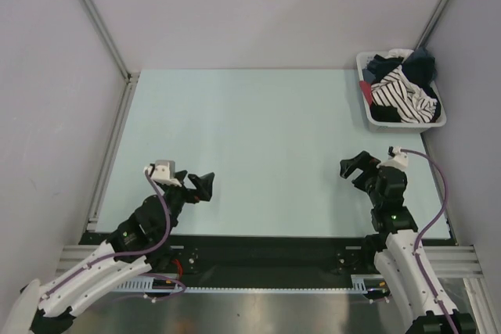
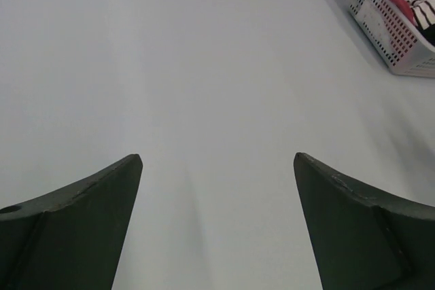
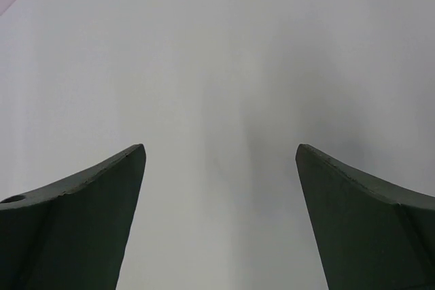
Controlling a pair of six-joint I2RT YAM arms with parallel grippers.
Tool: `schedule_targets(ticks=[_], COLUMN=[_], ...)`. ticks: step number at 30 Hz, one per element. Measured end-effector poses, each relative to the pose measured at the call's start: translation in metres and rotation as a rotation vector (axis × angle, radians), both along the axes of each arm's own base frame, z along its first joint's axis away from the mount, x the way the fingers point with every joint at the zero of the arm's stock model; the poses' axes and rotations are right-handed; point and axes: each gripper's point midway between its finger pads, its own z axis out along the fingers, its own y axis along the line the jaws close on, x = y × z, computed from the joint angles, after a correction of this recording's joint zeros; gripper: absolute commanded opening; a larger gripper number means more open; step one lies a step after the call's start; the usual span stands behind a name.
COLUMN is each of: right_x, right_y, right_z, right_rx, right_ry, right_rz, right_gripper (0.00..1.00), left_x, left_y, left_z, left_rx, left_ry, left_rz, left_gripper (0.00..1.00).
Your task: Fold and stack the tank tops
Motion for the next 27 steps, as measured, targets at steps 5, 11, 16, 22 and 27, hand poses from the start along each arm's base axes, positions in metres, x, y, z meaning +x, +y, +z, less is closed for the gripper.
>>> schedule_targets(ticks=[5,11,16,22,27], right_x=[0.005,0.066,0.137,0.193,0.234], right_y=[-0.006,-0.032,-0.082,-0.124,-0.149], right_z=[0.008,0.093,0.143,0.118,0.090], right_rx=[-0.014,-0.048,-0.039,-0.041,-0.066], right_ry=[0.022,0.028,0.020,0.131,0.208], right_rz=[-0.035,-0.155,-0.313,-0.490,-0.593], right_gripper=[1.00,1.00,1.00,1.00,1.00], left_x=[-0.002,0.002,0.003,0.003,0.004], left_y=[0.002,-0.006,-0.013,-0.019,-0.020], left_z=[0.004,-0.016,-0.033,-0.036,-0.034], left_rx=[-0.021,0.062,0.128,0.135,0.129], left_ry=[-0.021,0.040,0.092,0.101,0.092], left_rz=[-0.003,-0.016,-0.043,-0.064,-0.069], left_gripper=[1.00,1.00,1.00,1.00,1.00])
